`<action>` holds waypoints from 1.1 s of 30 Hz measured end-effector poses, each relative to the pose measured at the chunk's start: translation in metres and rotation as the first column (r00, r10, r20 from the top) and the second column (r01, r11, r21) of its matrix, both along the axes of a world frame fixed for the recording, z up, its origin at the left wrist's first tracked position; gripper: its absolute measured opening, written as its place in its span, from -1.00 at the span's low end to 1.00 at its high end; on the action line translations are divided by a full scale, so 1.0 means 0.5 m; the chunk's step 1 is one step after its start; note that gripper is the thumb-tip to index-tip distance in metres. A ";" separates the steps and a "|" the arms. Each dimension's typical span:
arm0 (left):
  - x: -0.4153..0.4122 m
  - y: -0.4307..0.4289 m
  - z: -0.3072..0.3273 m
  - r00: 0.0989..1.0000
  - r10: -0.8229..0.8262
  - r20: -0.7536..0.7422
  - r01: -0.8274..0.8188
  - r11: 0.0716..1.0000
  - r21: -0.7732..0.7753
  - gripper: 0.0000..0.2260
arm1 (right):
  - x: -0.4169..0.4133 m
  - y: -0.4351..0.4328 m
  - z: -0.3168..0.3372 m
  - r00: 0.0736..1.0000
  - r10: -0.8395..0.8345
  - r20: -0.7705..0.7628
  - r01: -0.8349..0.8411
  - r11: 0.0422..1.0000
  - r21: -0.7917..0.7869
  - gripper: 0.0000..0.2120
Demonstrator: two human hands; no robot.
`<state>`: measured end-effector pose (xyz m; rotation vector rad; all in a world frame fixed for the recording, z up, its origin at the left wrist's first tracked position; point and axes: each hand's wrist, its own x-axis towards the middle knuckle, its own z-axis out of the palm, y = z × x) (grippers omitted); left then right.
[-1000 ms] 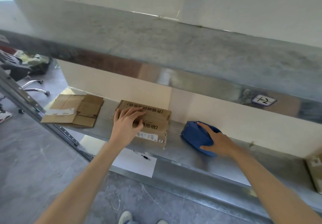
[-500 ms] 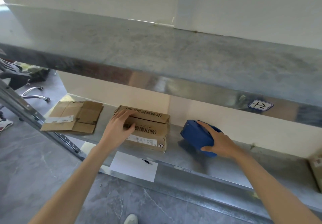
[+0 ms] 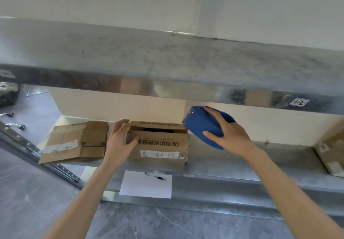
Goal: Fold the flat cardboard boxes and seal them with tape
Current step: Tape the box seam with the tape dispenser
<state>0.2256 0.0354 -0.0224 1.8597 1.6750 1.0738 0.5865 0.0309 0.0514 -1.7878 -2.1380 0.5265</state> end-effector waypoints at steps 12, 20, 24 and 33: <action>-0.007 0.017 -0.013 0.948 -0.168 0.271 0.188 0.981 -0.052 -0.80 | -0.218 -0.011 0.038 0.970 0.156 0.186 -0.167 0.985 0.047 -0.38; -0.044 0.043 0.002 0.942 -0.202 0.269 0.252 0.953 -0.166 -0.76 | -0.245 0.004 -0.010 0.927 0.263 0.269 -0.276 0.961 0.013 -0.40; -0.074 0.067 0.044 0.919 -0.281 0.275 0.337 0.924 -0.181 -0.73 | -0.242 0.006 -0.013 0.933 0.264 0.245 -0.274 0.962 0.007 -0.42; -0.035 0.091 0.094 0.831 -0.499 0.246 0.546 0.816 -0.191 -0.59 | -0.242 -0.002 0.001 0.910 0.312 0.274 -0.349 0.932 0.100 -0.43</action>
